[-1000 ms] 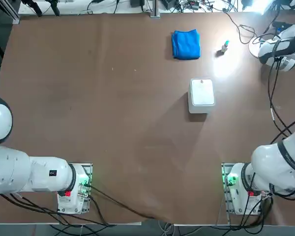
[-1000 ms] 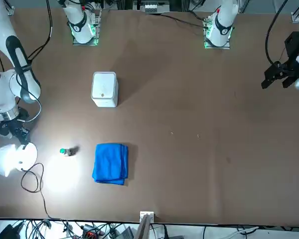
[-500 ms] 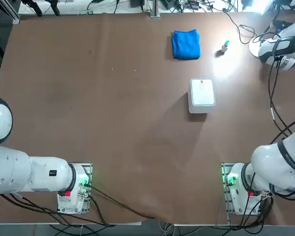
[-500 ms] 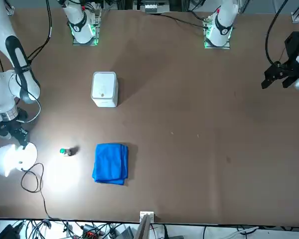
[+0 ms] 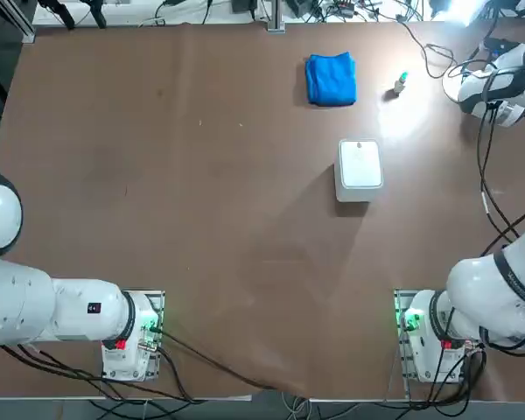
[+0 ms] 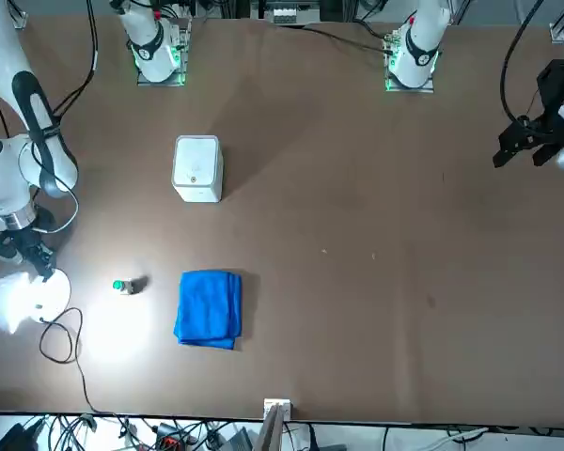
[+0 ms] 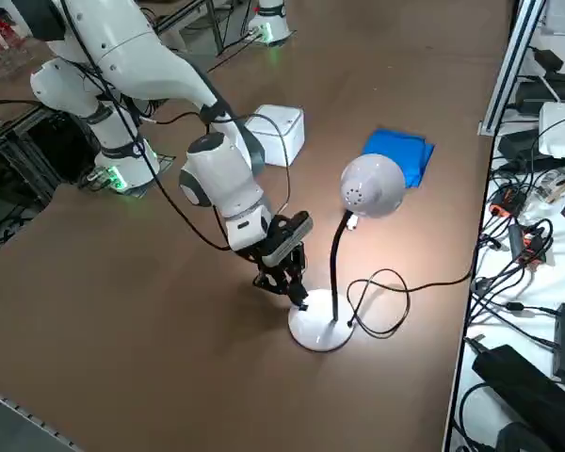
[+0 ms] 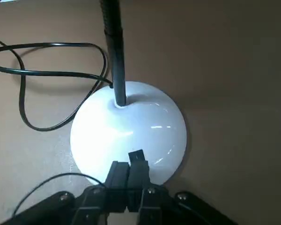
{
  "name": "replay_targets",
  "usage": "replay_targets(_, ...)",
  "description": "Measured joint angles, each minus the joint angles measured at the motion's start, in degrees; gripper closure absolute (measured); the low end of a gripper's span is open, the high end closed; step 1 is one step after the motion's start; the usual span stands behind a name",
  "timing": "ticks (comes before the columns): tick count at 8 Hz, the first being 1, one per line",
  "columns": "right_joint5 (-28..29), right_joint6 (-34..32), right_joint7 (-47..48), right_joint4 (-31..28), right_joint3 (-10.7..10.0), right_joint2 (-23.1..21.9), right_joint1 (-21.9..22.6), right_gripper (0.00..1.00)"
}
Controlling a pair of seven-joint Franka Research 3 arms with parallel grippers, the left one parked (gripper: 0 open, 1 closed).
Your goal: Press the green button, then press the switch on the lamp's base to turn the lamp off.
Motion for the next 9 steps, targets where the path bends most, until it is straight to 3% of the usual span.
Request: replay_targets(9,0.0,1.23,1.09,0.66,0.24,1.3,0.24,0.99)
